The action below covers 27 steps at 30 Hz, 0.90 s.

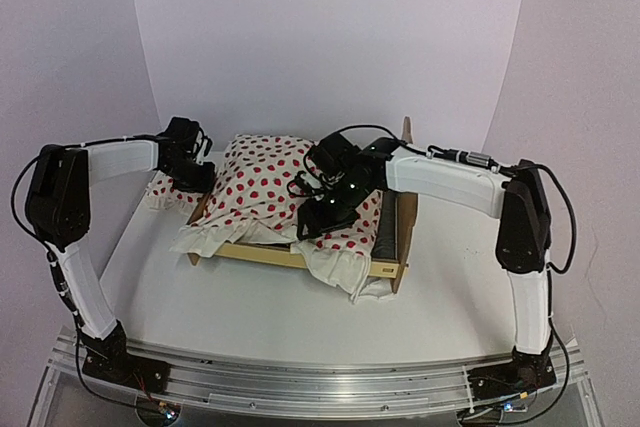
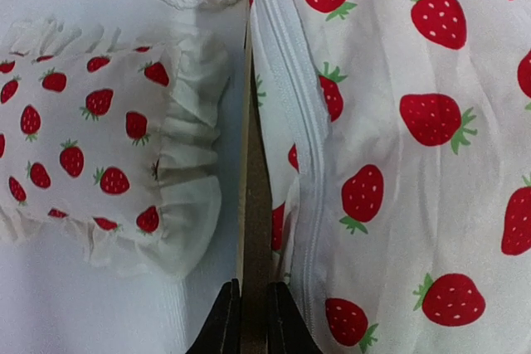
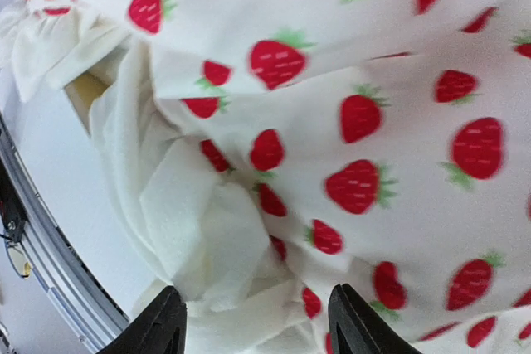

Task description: Set up the pet bed

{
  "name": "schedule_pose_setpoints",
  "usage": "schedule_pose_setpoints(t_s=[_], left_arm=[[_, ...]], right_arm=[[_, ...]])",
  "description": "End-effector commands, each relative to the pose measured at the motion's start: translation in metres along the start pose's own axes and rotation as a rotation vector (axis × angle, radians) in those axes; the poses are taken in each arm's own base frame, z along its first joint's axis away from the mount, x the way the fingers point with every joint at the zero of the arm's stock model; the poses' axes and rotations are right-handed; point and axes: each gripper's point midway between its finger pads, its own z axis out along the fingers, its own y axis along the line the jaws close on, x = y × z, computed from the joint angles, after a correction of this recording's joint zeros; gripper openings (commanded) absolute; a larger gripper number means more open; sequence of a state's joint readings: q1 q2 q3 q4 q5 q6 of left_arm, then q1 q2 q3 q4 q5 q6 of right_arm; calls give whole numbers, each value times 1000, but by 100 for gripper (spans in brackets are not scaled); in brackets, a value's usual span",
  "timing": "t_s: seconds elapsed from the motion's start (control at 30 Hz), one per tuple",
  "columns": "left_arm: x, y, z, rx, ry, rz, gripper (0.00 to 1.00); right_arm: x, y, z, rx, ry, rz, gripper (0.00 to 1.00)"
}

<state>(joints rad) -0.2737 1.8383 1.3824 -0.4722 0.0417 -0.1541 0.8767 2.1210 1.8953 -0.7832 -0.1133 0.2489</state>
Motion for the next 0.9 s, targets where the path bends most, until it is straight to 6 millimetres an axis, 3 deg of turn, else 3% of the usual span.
schedule_pose_setpoints(t_s=[0.0, 0.1, 0.2, 0.33, 0.43, 0.53, 0.6, 0.67, 0.73, 0.87], left_arm=[[37, -18, -23, 87, 113, -23, 11], [45, -26, -26, 127, 132, -36, 12], [32, -29, -31, 132, 95, -24, 15], [7, -33, -51, 140, 26, 10, 22], [-8, -29, -73, 118, -68, 53, 34], [-37, -23, -108, 59, -270, 188, 49], [-60, -30, -136, 60, -438, 312, 54], [-74, -50, -165, 111, -595, 460, 56], [-67, -88, -184, 231, -676, 628, 58], [-5, -180, -179, 523, -579, 919, 65]], right_arm=[[-9, -32, -69, 144, -120, 58, 60], [6, -70, -93, 246, -130, 148, 59], [23, -101, -108, 316, -105, 211, 58], [32, -94, -123, 289, -85, 195, 58], [43, -83, -135, 263, -75, 248, 50], [62, -74, -140, 296, -65, 315, 42], [78, -68, -139, 328, -56, 353, 37], [92, -62, -134, 351, -45, 381, 32], [104, -57, -128, 377, -36, 387, 28], [132, -53, -100, 388, 15, 396, 26]])
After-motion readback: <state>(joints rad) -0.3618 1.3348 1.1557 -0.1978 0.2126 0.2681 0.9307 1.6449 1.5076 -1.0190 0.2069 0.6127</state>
